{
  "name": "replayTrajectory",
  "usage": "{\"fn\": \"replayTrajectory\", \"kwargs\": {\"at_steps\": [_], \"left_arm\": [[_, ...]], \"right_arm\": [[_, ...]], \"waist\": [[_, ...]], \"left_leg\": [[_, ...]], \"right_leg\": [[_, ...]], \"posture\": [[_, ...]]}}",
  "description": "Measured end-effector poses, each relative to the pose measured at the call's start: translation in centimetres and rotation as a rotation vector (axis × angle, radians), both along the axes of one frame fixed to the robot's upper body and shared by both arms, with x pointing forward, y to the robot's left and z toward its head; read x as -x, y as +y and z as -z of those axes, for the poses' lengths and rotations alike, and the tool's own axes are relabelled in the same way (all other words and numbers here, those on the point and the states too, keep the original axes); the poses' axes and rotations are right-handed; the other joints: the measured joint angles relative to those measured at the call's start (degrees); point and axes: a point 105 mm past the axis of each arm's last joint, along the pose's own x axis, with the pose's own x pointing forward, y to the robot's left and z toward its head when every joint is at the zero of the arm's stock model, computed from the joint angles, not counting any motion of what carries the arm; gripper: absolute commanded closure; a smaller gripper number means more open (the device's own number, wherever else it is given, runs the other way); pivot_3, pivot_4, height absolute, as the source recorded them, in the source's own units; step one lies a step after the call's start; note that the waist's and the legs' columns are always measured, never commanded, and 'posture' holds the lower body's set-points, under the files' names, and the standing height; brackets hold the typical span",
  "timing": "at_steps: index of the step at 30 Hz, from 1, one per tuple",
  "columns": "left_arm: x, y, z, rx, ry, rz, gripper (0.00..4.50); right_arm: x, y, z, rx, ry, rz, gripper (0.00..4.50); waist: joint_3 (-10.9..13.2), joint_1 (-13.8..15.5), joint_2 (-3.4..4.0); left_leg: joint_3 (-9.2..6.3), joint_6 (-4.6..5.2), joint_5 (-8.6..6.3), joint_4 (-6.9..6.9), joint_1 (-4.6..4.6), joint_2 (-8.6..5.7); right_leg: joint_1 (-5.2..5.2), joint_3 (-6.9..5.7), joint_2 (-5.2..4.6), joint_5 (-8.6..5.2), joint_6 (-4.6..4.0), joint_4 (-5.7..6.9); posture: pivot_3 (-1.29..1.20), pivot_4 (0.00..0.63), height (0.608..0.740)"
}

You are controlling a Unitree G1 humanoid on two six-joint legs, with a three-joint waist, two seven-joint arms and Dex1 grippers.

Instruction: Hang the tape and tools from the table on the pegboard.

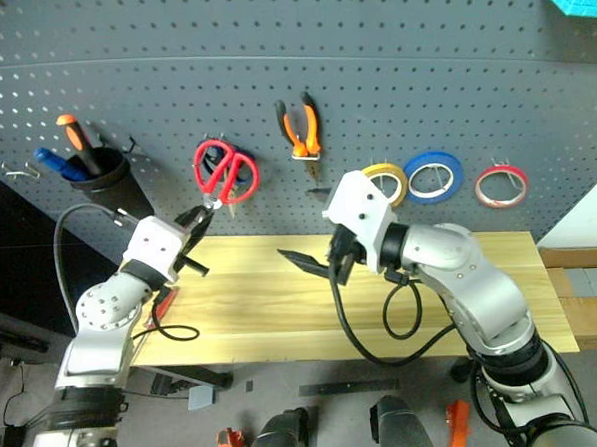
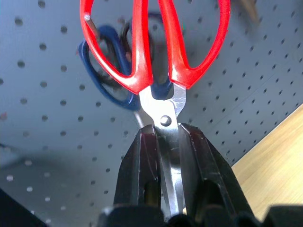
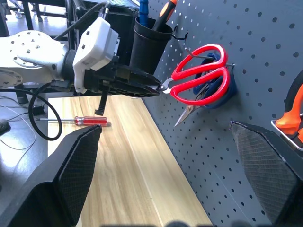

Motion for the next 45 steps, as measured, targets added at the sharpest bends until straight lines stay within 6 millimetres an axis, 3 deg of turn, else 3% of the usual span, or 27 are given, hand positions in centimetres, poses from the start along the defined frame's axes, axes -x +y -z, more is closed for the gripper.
{"fn": "replayTrajectory", "kwargs": {"at_steps": [7, 11, 15, 17, 21, 25, 29, 34, 41, 45], "left_arm": [[-0.6, 0.3, 1.1, 0.055, 0.049, -0.043, 1.88], [-0.4, 1.3, 4.1, 0.091, 0.201, -0.109, 0.55], [1.3, 3.2, 9.4, 0.205, 0.466, -0.222, 0.55], [2.0, 4.4, 10.5, 0.268, 0.540, -0.277, 0.55], [2.7, 7.5, 9.9, 0.334, 0.585, -0.378, 0.55], [3.4, 10.3, 8.9, 0.385, 0.624, -0.454, 0.55], [3.7, 10.6, 9.7, 0.435, 0.720, -0.459, 0.55], [2.4, 11.6, 10.5, 0.461, 0.795, -0.491, 0.55], [0.4, 12.7, 10.8, 0.448, 0.804, -0.535, 0.55], [0.2, 13.1, 11.6, 0.423, 0.830, -0.554, 0.55]], "right_arm": [[0.0, 0.0, 0.0, -0.003, -0.001, 0.005, 0.00], [0.0, 0.5, 0.8, -0.020, 0.082, 0.010, 0.00], [-0.2, 1.0, 3.5, 0.008, 0.233, 0.067, 0.00], [-0.2, 1.7, 4.2, 0.000, 0.291, 0.094, 0.00], [-0.2, 3.5, 5.8, 0.017, 0.427, 0.145, 0.00], [-0.8, 4.8, 6.0, 0.022, 0.480, 0.181, 0.00], [-1.1, 6.2, 5.5, 0.024, 0.487, 0.181, 0.00], [-1.9, 6.9, 5.7, 0.054, 0.494, 0.209, 0.00], [-1.0, 8.5, 6.2, 0.091, 0.495, 0.167, 0.00], [-0.6, 8.8, 6.3, 0.100, 0.498, 0.157, 0.00]], "waist": [[0.0, 0.0, 0.00], [0.0, -0.2, 0.01], [0.3, -0.7, -0.01], [0.5, -0.8, 0.00], [1.0, -1.0, 0.00], [1.8, -1.0, 0.05], [2.5, -0.8, 0.06], [3.3, -0.7, -0.23], [4.2, -1.3, -0.35], [4.5, -1.5, -0.39]], "left_leg": [[0.00, 0.00, 0.00, 0.03, 0.00, 0.00], [0.01, 0.00, 0.00, 0.02, 0.04, 0.01], [-0.01, 0.00, 0.00, 0.03, 0.05, 0.07], [-0.09, 0.00, 0.00, 0.08, 0.03, 0.16], [-0.17, -0.01, 0.01, 0.13, 0.05, 0.23], [-0.11, -0.01, 0.02, 0.21, 0.04, 0.19], [-0.11, -0.01, 0.01, 0.20, -0.17, 0.09], [-0.12, -0.02, 0.01, 0.49, -0.85, 0.01], [-0.12, -0.01, 0.01, 0.52, -0.91, 0.10], [-0.10, -0.01, 0.01, 0.53, -0.99, 0.10]], "right_leg": [[0.00, 0.00, 0.00, 0.01, -0.01, 0.04], [0.00, 0.02, 0.01, 0.01, -0.01, 0.10], [-0.01, 0.02, 0.01, -0.01, 0.02, 0.12], [-0.03, -0.01, 0.00, -0.03, 0.03, 0.17], [-0.05, -0.02, 0.04, -0.06, 0.07, 0.26], [-0.06, 0.01, 0.03, -0.06, 0.07, 0.23], [-0.22, -0.01, 0.02, -0.02, 0.02, 0.19], [-1.04, -0.02, -0.08, 0.10, -0.18, 0.84], [-1.16, -0.02, -0.09, 0.10, -0.19, 0.95], [-1.26, -0.01, -0.09, 0.10, -0.19, 0.96]], "posture": [[-0.08, 0.215, 0.740], [-0.08, 0.221, 0.740], [-0.07, 0.238, 0.740], [-0.06, 0.246, 0.740], [-0.04, 0.273, 0.740], [-0.03, 0.294, 0.740], [-0.04, 0.308, 0.740], [-0.06, 0.329, 0.740], [-0.08, 0.340, 0.740], [-0.09, 0.341, 0.740]]}}
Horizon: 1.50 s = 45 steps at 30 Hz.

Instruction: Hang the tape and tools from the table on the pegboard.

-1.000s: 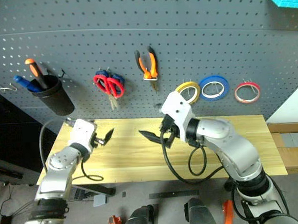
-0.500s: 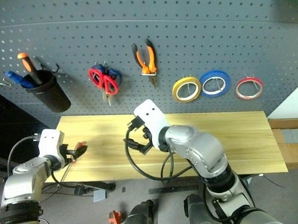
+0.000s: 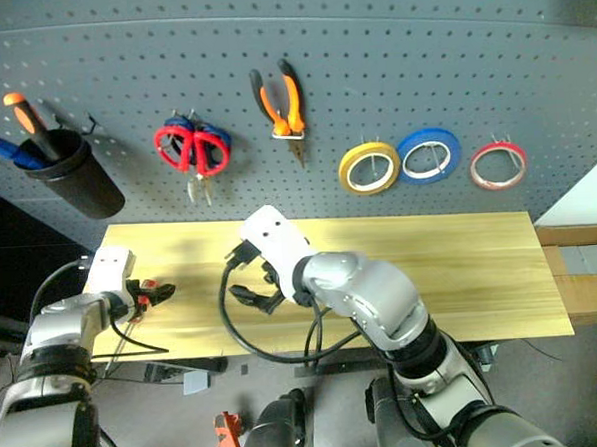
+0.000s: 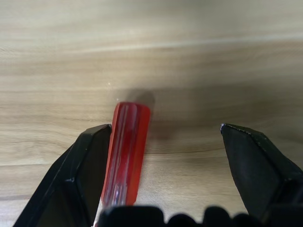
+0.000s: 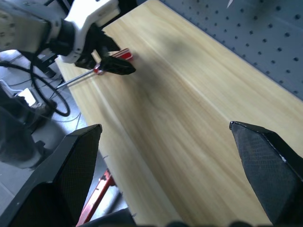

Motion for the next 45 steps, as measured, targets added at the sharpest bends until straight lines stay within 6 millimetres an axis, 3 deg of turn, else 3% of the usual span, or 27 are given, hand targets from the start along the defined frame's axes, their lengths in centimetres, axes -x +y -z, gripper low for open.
{"fn": "replayTrajectory", "kwargs": {"at_steps": [4, 6, 13, 15, 21, 26, 32, 39, 45], "left_arm": [[0.2, 0.6, 0.4, -0.014, 0.013, -0.010, 0.55], [0.3, 1.0, 0.4, -0.025, 0.014, -0.016, 0.90], [0.7, 2.0, 0.7, -0.055, 0.022, -0.030, 3.26], [0.7, 2.0, 0.7, -0.065, 0.021, -0.025, 3.71], [0.6, 1.9, 0.5, -0.064, -0.017, -0.021, 3.71], [0.1, 0.3, -1.1, -0.034, -0.181, 0.027, 3.71], [1.5, -3.0, -5.6, 0.000, -0.450, 0.085, 3.71], [3.0, -7.4, -12.3, 0.021, -0.693, 0.187, 3.71], [2.2, -7.3, -18.9, -0.027, -0.869, 0.204, 3.71]], "right_arm": [[0.2, 0.1, -0.1, 0.001, -0.003, -0.006, 0.00], [0.3, 0.2, -0.1, 0.002, -0.002, -0.009, 0.00], [0.3, 0.3, -0.2, 0.000, -0.007, -0.010, 0.00], [0.2, 0.3, -0.4, -0.003, -0.015, -0.009, 0.00], [-0.1, 0.2, -1.1, -0.016, -0.054, -0.004, 0.00], [-0.8, -1.2, -1.8, -0.017, -0.107, -0.004, 0.00], [-0.4, -3.0, -4.6, -0.070, -0.265, -0.082, 0.00], [0.7, -3.8, -6.8, -0.156, -0.309, -0.223, 0.00], [0.4, -3.6, -7.9, -0.181, -0.354, -0.269, 0.00]], "waist": [[0.0, -0.1, -0.01], [0.0, -0.1, -0.01], [0.0, -0.1, -0.01], [0.0, -0.2, -0.01], [0.0, -0.2, -0.04], [-0.1, -0.1, -0.10], [-0.1, -0.1, -0.17], [-0.1, 0.2, -0.23], [-0.4, 0.3, -0.49]], "left_leg": [[-0.01, -0.01, 0.01, 0.09, -0.55, 0.02], [-0.01, -0.01, 0.01, 0.09, -0.61, 0.02], [0.01, -0.01, 0.01, 0.10, -0.62, 0.00], [0.00, -0.01, 0.01, 0.10, -0.61, 0.00], [0.00, -0.02, 0.02, 0.11, -0.62, 0.00], [-0.09, -0.03, 0.02, 0.11, -0.68, -0.02], [-0.14, -0.04, 0.01, 0.10, -0.68, -0.02], [-0.08, -0.17, 0.11, 0.15, -0.66, -0.01], [-0.09, -0.33, 0.24, 0.16, -0.64, 0.00]], "right_leg": [[-0.66, 0.00, 0.00, 0.01, -0.02, 0.14], [-0.71, -0.01, -0.01, 0.02, -0.02, 0.14], [-0.71, 0.00, -0.03, 0.02, -0.02, 0.12], [-0.70, -0.01, -0.03, 0.02, -0.02, 0.14], [-0.70, -0.01, -0.06, 0.02, -0.02, 0.14], [-0.72, 0.01, -0.18, 0.03, -0.03, 0.07], [-0.71, 0.04, -0.23, 0.03, -0.03, 0.06], [-0.64, -0.12, -0.12, 0.10, -0.11, 0.13], [-0.63, -0.18, -0.02, 0.16, -0.16, 0.17]], "posture": [[-0.09, 0.339, 0.740], [-0.09, 0.336, 0.740], [-0.10, 0.329, 0.740], [-0.10, 0.322, 0.740], [-0.10, 0.302, 0.740], [-0.11, 0.291, 0.740], [-0.07, 0.267, 0.740], [-0.03, 0.230, 0.740], [-0.01, 0.195, 0.740]]}}
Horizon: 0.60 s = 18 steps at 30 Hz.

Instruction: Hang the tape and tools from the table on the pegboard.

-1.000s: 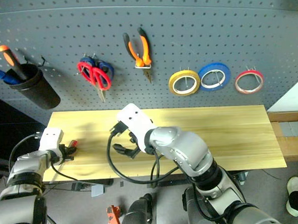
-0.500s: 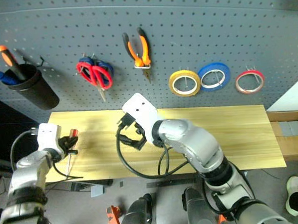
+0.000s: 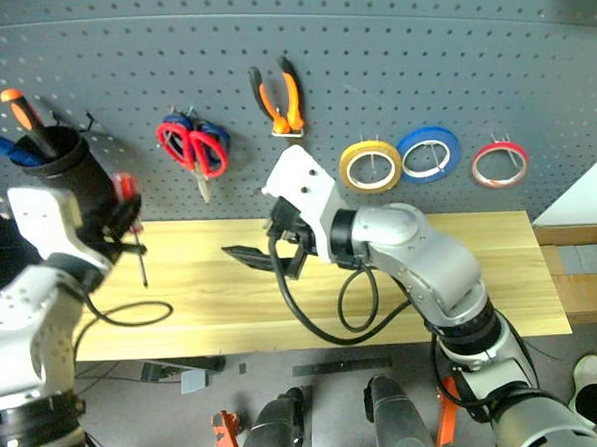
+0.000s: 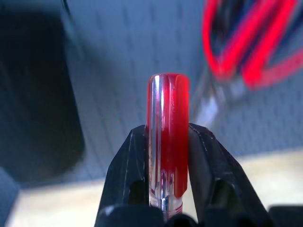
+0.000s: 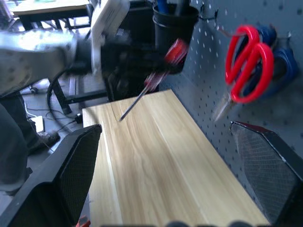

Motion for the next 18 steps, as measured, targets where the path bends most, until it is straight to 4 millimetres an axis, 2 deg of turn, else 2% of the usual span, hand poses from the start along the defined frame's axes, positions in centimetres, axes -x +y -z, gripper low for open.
{"fn": "replayTrajectory", "kwargs": {"at_steps": [3, 8, 13, 18], "left_arm": [[-0.2, -0.4, -3.3, -0.017, -0.107, 0.019, 3.71], [-0.7, -0.5, -7.3, -0.018, -0.212, 0.045, 3.71], [-0.7, -0.2, -12.6, 0.009, -0.364, 0.055, 3.71], [-1.2, 0.9, -14.3, 0.036, -0.403, 0.049, 3.71]], "right_arm": [[-0.3, 0.1, -0.1, -0.006, -0.003, -0.007, 0.00], [-0.2, 0.4, -0.8, -0.008, -0.012, -0.039, 0.00], [-0.6, 0.4, -0.9, -0.013, -0.012, -0.033, 0.00], [-0.9, 0.5, -1.7, -0.020, -0.043, -0.020, 0.00]], "waist": [[-0.1, 0.2, -0.09], [-0.4, 0.5, -0.40], [-0.8, 0.9, -0.64], [-1.7, 0.9, -0.67]], "left_leg": [[0.05, -0.06, 0.03, -0.02, -0.01, -0.04], [0.03, -0.28, 0.16, -0.03, -0.03, -0.01], [0.05, -0.34, 0.19, 0.01, -0.03, -0.03], [0.10, -0.37, 0.21, 0.02, -0.03, -0.04]], "right_leg": [[-0.01, 0.04, -0.03, 0.01, 0.01, -0.04], [-0.03, -0.02, -0.03, 0.01, 0.00, -0.04], [-0.04, -0.01, -0.03, 0.03, 0.00, -0.01], [-0.06, 0.01, -0.01, 0.04, -0.01, -0.01]], "posture": [[-0.01, 0.181, 0.740], [-0.02, 0.159, 0.740], [-0.02, 0.142, 0.740], [-0.03, 0.133, 0.740]]}}
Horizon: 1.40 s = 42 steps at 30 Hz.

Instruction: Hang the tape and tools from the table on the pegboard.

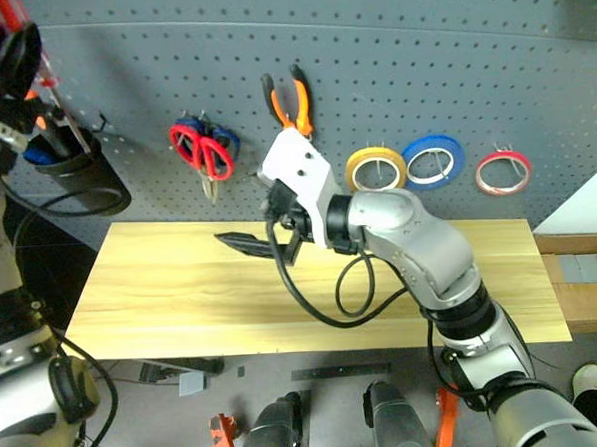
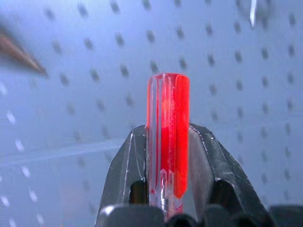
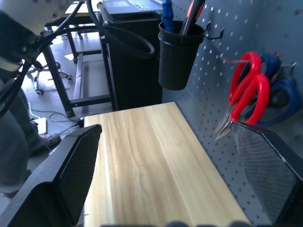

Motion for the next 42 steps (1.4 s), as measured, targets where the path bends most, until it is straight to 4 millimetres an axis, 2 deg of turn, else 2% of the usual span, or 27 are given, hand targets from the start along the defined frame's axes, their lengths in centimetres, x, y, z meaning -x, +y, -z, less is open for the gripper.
{"fn": "replayTrajectory", "kwargs": {"at_steps": [5, 12, 17, 20, 27, 29, 33, 35, 36, 37, 39, 42], "left_arm": [[-0.4, 1.6, -0.4, 0.021, -0.010, -0.027, 3.71], [-1.3, 3.6, 1.2, 0.047, 0.013, -0.101, 3.71], [-1.4, 4.8, 2.1, 0.073, 0.017, -0.161, 3.71], [-1.3, 5.3, 2.6, 0.090, 0.020, -0.179, 2.73], [-1.3, 5.3, 2.9, 0.105, 0.008, -0.186, 0.53], [-1.2, 5.0, 2.7, 0.101, -0.001, -0.182, 0.53], [-0.6, 2.2, 1.1, 0.032, -0.067, -0.124, 0.53], [-0.5, 0.0, 0.5, -0.003, -0.081, -0.063, 0.53], [-0.6, -2.1, 0.7, -0.038, -0.066, 0.006, 0.53], [-0.5, -4.1, 1.2, -0.068, -0.039, 0.077, 0.53], [-0.8, -7.7, 3.7, -0.130, 0.057, 0.195, 0.53], [-0.7, -10.5, 8.3, -0.176, 0.200, 0.269, 0.53]], "right_arm": [[-0.5, -0.1, -0.1, -0.012, -0.001, 0.031, 0.00], [-0.4, 0.1, -0.3, -0.025, -0.002, 0.023, 0.00], [-0.2, 0.3, -1.7, -0.093, -0.015, 0.002, 0.00], [0.2, 0.4, -2.8, -0.140, -0.034, -0.020, 0.00], [0.4, 0.5, -3.0, -0.149, -0.051, -0.036, 0.00], [0.4, 0.4, -3.0, -0.150, -0.054, -0.035, 0.00], [0.3, -0.2, -2.8, -0.140, -0.061, -0.025, 0.00], [0.5, -0.9, -2.6, -0.140, -0.060, -0.031, 0.00], [0.6, -1.6, -2.3, -0.137, -0.055, -0.031, 0.00], [0.6, -2.5, -1.8, -0.129, -0.045, -0.019, 0.00], [0.2, -3.8, -0.8, -0.113, -0.011, 0.015, 0.00], [0.3, -5.7, 1.0, -0.077, 0.022, 0.068, 0.00]], "waist": [[-0.5, 0.0, -0.11], [-1.2, 0.0, -0.24], [-1.6, 0.0, -0.33], [-1.8, -0.1, -0.31], [-2.4, -0.2, -0.33], [-2.6, -0.3, -0.38], [-3.2, -0.2, -0.36], [-3.3, 0.0, -0.39], [-3.4, 0.2, -0.39], [-3.6, 0.4, -0.32], [-4.0, 0.3, -0.09], [-4.3, -0.3, 0.24]], "left_leg": [[0.00, 0.00, 0.01, 0.07, 0.01, 0.00], [0.00, 0.00, 0.00, 0.13, 0.00, 0.00], [-0.01, 0.01, 0.00, 0.26, 0.01, 0.02], [-0.01, 0.06, -0.03, 0.48, 0.01, 0.01], [-0.05, 0.23, -0.11, 0.84, 0.08, -0.04], [-0.05, 0.23, -0.11, 0.85, 0.09, -0.03], [-0.06, 0.23, -0.11, 0.84, 0.08, -0.07], [-0.08, 0.23, -0.11, 0.84, 0.09, -0.08], [-0.10, 0.24, -0.12, 0.85, 0.09, -0.10], [-0.11, 0.25, -0.12, 0.85, 0.09, -0.15], [-0.02, 0.29, -0.12, 0.85, 0.18, -0.21], [0.07, 0.33, -0.13, 0.77, 0.48, -0.13]], "right_leg": [[0.01, 0.02, 0.00, 0.01, -0.01, 0.06], [0.01, 0.02, 0.00, 0.01, -0.02, 0.12], [0.01, 0.02, 0.00, 0.01, -0.02, 0.29], [0.01, 0.04, 0.00, 0.01, -0.02, 0.50], [0.06, 0.05, 0.01, 0.01, -0.02, 0.95], [0.06, 0.05, 0.02, 0.01, -0.02, 0.96], [0.10, 0.06, 0.02, 0.01, -0.02, 0.93], [0.14, 0.04, 0.02, 0.01, -0.02, 0.91], [0.19, 0.03, 0.02, 0.01, -0.01, 0.88], [0.24, 0.03, 0.02, 0.01, -0.01, 0.87], [0.29, 0.15, 0.02, 0.00, 0.00, 0.88], [0.53, 0.26, 0.03, 0.00, 0.00, 0.90]], "posture": [[-0.03, 0.132, 0.740], [-0.04, 0.132, 0.740], [-0.04, 0.129, 0.740], [-0.04, 0.128, 0.740], [-0.04, 0.122, 0.740], [-0.04, 0.119, 0.740], [-0.04, 0.117, 0.740], [-0.04, 0.115, 0.740], [-0.04, 0.115, 0.740], [-0.04, 0.114, 0.740], [-0.05, 0.112, 0.740], [-0.05, 0.111, 0.740]]}}
